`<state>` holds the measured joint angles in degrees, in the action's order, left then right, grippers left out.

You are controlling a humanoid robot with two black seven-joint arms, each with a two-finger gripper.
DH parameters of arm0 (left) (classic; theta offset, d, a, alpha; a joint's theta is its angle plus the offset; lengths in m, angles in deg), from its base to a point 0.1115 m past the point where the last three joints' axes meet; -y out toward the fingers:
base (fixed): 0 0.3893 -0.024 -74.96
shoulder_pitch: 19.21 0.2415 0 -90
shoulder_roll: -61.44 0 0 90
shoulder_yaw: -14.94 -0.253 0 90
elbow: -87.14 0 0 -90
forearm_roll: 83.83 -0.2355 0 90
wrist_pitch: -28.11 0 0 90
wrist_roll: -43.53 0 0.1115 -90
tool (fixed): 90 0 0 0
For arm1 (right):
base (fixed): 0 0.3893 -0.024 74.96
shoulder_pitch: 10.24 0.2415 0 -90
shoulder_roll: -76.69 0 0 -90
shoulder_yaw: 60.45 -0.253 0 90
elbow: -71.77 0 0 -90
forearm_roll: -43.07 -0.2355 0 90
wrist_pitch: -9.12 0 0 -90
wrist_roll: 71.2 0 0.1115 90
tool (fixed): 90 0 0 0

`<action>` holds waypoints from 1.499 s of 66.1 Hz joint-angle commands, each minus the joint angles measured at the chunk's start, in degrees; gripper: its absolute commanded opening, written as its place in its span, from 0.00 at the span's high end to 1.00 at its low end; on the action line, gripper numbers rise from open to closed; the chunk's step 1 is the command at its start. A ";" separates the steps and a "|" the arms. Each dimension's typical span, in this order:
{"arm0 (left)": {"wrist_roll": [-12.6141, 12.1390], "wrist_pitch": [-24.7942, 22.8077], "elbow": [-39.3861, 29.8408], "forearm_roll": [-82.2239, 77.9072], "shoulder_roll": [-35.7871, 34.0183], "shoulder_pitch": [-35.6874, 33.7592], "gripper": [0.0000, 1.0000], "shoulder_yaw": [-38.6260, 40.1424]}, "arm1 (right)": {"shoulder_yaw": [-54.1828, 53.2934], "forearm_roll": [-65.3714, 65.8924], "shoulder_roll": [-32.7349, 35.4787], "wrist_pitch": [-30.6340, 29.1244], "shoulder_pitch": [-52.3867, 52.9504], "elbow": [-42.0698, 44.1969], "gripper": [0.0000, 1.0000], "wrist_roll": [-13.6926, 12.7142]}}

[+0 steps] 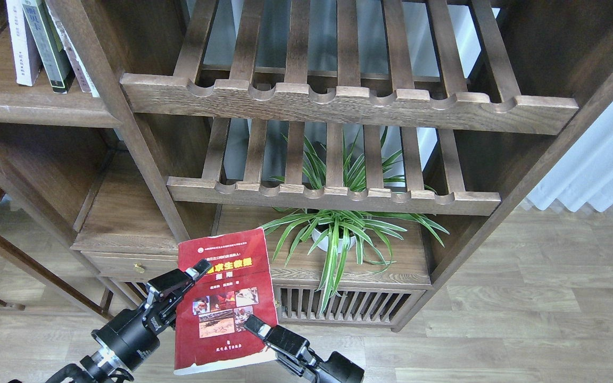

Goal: Organize books on shelf
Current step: 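Grasp the red book with the left gripper from the right gripper, then carry the red book with the left gripper to the side shelf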

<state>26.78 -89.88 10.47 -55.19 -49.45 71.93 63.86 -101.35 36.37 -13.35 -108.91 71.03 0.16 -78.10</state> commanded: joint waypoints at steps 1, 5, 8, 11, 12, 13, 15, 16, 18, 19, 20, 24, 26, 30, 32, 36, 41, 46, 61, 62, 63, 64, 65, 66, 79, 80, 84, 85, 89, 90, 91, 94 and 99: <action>-0.04 0.00 0.02 -0.16 -1.16 0.09 0.95 -0.84 | -0.24 -0.24 0.05 0.03 0.30 0.33 0.95 0.30; -0.04 0.00 0.02 -0.16 -2.04 0.09 0.95 -0.84 | -0.24 -0.33 0.05 0.03 0.57 0.51 0.95 0.30; -0.04 0.00 0.02 -0.16 -2.22 0.00 0.95 -0.84 | -0.24 -0.33 0.05 0.03 0.65 0.51 0.95 0.30; -0.04 0.00 0.02 -0.16 -2.39 0.00 0.95 -0.84 | -0.24 -0.33 0.05 0.03 0.65 0.60 0.95 0.30; -0.04 0.00 0.02 -0.16 -2.39 0.00 0.95 -0.84 | -0.24 -0.33 0.05 0.03 0.65 0.60 0.95 0.30; -0.04 0.00 0.02 -0.16 -2.48 0.00 0.95 -0.84 | -0.24 -0.33 0.05 0.03 0.65 0.60 0.95 0.30; -0.04 0.00 0.02 -0.16 -2.57 0.00 0.95 -0.84 | -0.24 -0.33 0.05 0.03 0.65 0.60 0.95 0.30; -0.04 0.00 0.02 -0.16 -2.66 0.00 0.95 -0.84 | -0.24 -0.33 0.05 0.03 0.65 0.60 0.95 0.30; -0.04 0.00 -0.06 -0.16 -2.74 0.00 0.95 -0.84 | -0.24 -0.33 0.05 0.03 0.65 0.60 0.95 0.30; -0.04 0.00 -0.06 -0.16 -2.83 0.00 0.95 -0.84 | -0.24 -0.33 0.05 0.03 0.65 0.60 0.95 0.30; -0.04 0.00 -0.15 -0.16 -2.92 0.00 0.95 -0.84 | -0.32 -0.33 0.05 0.03 0.65 0.60 0.95 0.30; -0.04 0.00 -0.15 -0.16 -3.45 0.00 0.95 -0.76 | -0.32 -0.33 0.05 0.03 0.65 0.60 0.95 0.30; -0.04 0.00 -0.06 -0.16 -3.71 0.00 0.95 -0.76 | -0.32 -0.42 0.05 0.03 0.65 0.69 0.95 0.30; 0.05 0.00 -0.15 -0.16 -4.41 0.00 0.95 -0.76 | -0.32 -0.42 0.05 0.03 0.65 0.69 0.95 0.39; 0.05 0.00 -0.06 -0.16 -4.68 0.00 0.95 -0.76 | -0.32 -0.42 0.05 0.03 0.65 0.77 0.95 0.39; 0.05 0.00 -0.15 -0.07 -5.38 0.00 0.95 -0.84 | -0.41 -0.42 0.05 0.03 0.65 0.77 0.95 0.39; 0.05 0.00 -0.15 0.02 -6.35 0.00 0.95 -0.93 | -0.50 -0.42 0.05 0.03 0.65 0.77 0.95 0.39; 0.05 0.00 -0.06 0.02 -6.87 -0.09 0.95 -1.02 | -0.50 -0.42 0.05 0.03 0.65 0.86 0.95 0.48; 0.14 0.00 0.02 -0.16 -6.79 -0.61 0.95 -0.58 | 0.03 0.20 0.05 0.03 0.48 0.69 0.34 0.92; 0.14 0.00 0.02 -0.16 -6.87 -0.61 0.95 -0.58 | 0.11 0.37 0.05 0.03 0.56 0.77 0.28 0.83; 0.05 0.00 0.02 -0.16 -6.88 -0.61 0.95 -0.49 | 0.12 0.37 0.05 0.03 0.65 0.77 0.25 0.92; 0.14 0.00 0.02 -0.16 -6.96 -0.53 0.95 -0.32 | 0.12 0.46 0.05 0.03 0.57 0.77 0.24 0.92; 0.14 0.00 0.02 -0.16 -6.96 -0.53 0.95 -0.23 | 0.12 0.46 0.05 0.03 0.57 0.77 0.23 1.00; 0.14 0.00 0.02 -0.16 -6.96 -0.53 0.95 -0.05 | 0.12 0.46 0.05 0.03 0.48 0.77 0.22 1.01; 0.14 0.00 0.02 -0.34 -9.33 -0.53 0.96 2.85 | -0.24 0.64 0.05 0.03 0.48 0.77 0.07 1.09; 0.05 0.00 0.02 -0.34 -9.68 -0.53 0.96 3.54 | -0.24 0.64 0.05 0.03 0.56 0.77 0.07 1.09; 0.05 0.00 0.02 -1.12 -11.09 -0.44 0.96 5.57 | -0.32 0.55 0.05 0.03 0.57 0.77 0.06 1.09; 0.05 0.00 0.02 -1.39 -11.44 -0.44 0.96 5.92 | -0.32 0.55 0.05 0.03 0.57 0.77 0.06 1.09; 0.05 0.00 0.02 -3.14 -13.81 0.09 0.96 8.56 | -0.41 0.64 0.05 0.03 0.57 0.77 0.05 1.09; 0.05 0.00 -0.06 -3.41 -14.17 0.18 0.96 8.82 | -0.41 0.64 0.05 0.03 0.57 0.77 0.05 1.09; 0.14 0.00 -0.15 -3.93 -15.04 0.35 0.96 9.78 | -0.41 0.64 0.05 0.03 0.57 0.86 0.05 1.09; 0.05 0.00 0.29 -5.08 -16.54 0.70 0.96 11.63 | -0.41 0.64 0.05 0.03 0.57 0.86 0.05 1.09; 0.05 0.00 0.11 -6.57 -18.91 2.37 0.96 15.49 | -0.41 0.64 0.05 0.03 0.57 0.86 0.05 1.09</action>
<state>26.83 -89.88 10.49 -59.49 -64.97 72.48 74.33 -101.74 37.01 -13.31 -108.88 71.59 0.92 -77.00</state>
